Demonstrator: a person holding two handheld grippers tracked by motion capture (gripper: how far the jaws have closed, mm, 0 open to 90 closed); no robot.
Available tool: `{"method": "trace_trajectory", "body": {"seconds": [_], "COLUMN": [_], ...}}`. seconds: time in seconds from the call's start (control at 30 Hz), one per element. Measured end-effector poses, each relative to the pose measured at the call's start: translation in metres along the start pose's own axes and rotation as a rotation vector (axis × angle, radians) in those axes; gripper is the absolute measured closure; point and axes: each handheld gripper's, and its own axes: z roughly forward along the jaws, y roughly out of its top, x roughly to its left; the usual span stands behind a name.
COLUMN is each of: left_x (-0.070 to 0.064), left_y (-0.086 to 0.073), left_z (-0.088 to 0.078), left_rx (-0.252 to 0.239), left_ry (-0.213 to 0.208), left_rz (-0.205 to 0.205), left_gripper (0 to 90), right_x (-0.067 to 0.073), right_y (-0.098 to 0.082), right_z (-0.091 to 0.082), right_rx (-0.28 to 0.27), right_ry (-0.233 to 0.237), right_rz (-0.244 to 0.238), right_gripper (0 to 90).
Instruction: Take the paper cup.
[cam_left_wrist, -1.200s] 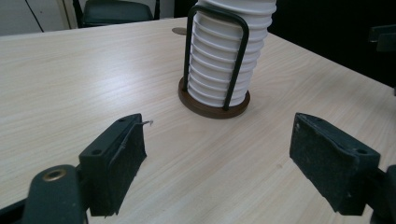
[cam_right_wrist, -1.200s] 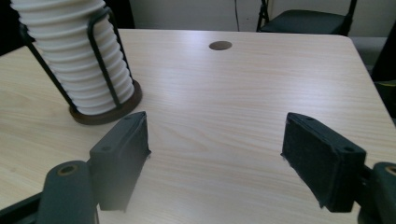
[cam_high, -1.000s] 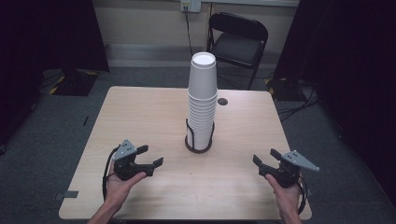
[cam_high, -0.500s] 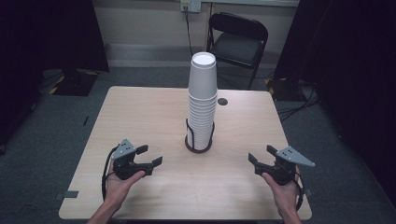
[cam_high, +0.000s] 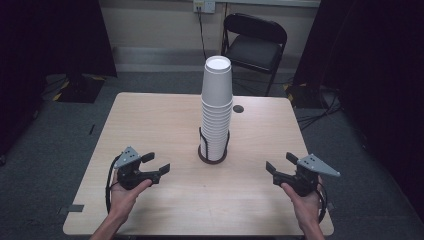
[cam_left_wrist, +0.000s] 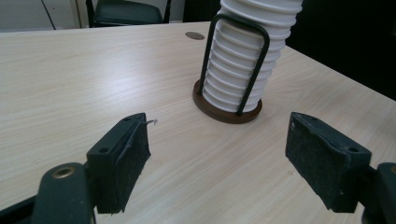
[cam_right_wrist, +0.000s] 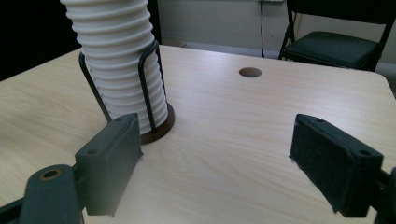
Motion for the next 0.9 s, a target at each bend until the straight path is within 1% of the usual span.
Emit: {"method": "trace_trajectory", "body": {"seconds": [0.07, 0.1, 0.17, 0.2, 0.23, 0.27, 0.3, 0.33, 0.37, 0.4, 0.43, 0.47, 0.5, 0.53, 0.57, 0.63, 0.7, 0.77, 0.87, 0.9], "left_x": [0.0, 0.0, 0.0, -0.001, -0.001, -0.001, -0.001, -0.002, -0.002, -0.002, -0.002, -0.002, -0.002, -0.002, -0.002, -0.003, -0.003, -0.004, -0.005, -0.005], "left_y": [0.0, 0.0, 0.0, 0.0, 0.0, -0.001, -0.001, -0.001, -0.001, -0.001, -0.001, -0.002, -0.002, -0.002, -0.002, -0.002, -0.003, -0.003, -0.003, -0.003], "left_z": [-0.001, -0.001, -0.002, -0.002, -0.002, -0.002, -0.002, -0.002, -0.003, -0.003, -0.003, -0.003, -0.003, -0.002, -0.002, -0.001, -0.001, -0.001, -0.001, -0.001], "left_rx": [0.001, -0.001, -0.002, -0.002, 0.001, 0.005, 0.005, 0.008, 0.007, 0.007, 0.008, 0.007, 0.01, 0.011, 0.014, 0.017, 0.02, 0.025, 0.024, 0.024], "left_ry": [0.002, 0.004, 0.0, 0.0, -0.003, -0.007, -0.007, -0.011, -0.012, -0.013, -0.012, -0.014, -0.013, -0.012, -0.012, -0.01, -0.015, -0.016, -0.016, -0.017], "left_rz": [-0.001, 0.0, 0.007, 0.007, 0.009, 0.01, 0.01, 0.012, 0.014, 0.014, 0.014, 0.01, 0.01, 0.012, 0.013, 0.015, 0.015, 0.018, 0.023, 0.023], "left_gripper": [21.4, 21.4, 21.4, 21.4, 21.4, 21.4, 21.4, 21.4, 21.4, 21.7, 21.8, 21.8, 21.9, 21.9, 21.9, 21.9, 21.9, 21.9, 21.8, 21.9], "right_x": [0.003, 0.005, 0.005, 0.006, 0.006, 0.006, 0.006, 0.006, 0.007, 0.008, 0.009, 0.009, 0.009, 0.009, 0.009, 0.01, 0.011, 0.014, 0.016, 0.018], "right_y": [0.006, 0.012, 0.015, 0.018, 0.021, 0.025, 0.025, 0.026, 0.028, 0.031, 0.036, 0.036, 0.041, 0.041, 0.046, 0.05, 0.052, 0.056, 0.059, 0.061], "right_z": [0.004, 0.008, 0.009, 0.012, 0.015, 0.02, 0.02, 0.02, 0.02, 0.021, 0.021, 0.021, 0.021, 0.021, 0.022, 0.022, 0.023, 0.024, 0.025, 0.026], "right_rx": [-0.004, -0.017, -0.019, -0.013, 0.016, 0.022, 0.022, 0.007, -0.001, 0.001, -0.008, -0.008, -0.015, -0.015, -0.025, -0.027, -0.028, -0.031, -0.033, -0.043], "right_ry": [0.008, 0.015, 0.022, 0.02, 0.014, 0.048, 0.048, 0.048, 0.038, 0.038, 0.044, 0.044, 0.051, 0.051, 0.058, 0.053, 0.052, 0.057, 0.069, 0.08], "right_rz": [-0.014, -0.015, -0.009, -0.006, 0.002, 0.013, 0.013, 0.006, -0.006, -0.015, -0.012, -0.012, -0.009, -0.009, -0.01, -0.02, -0.016, -0.033, -0.03, -0.031], "right_gripper": [16.0, 16.0, 16.0, 16.1, 16.0, 14.5, 14.5, 14.8, 14.7, 14.8, 14.7, 14.7, 14.7, 14.7, 14.6, 14.5, 14.5, 14.4, 14.5, 14.5]}}
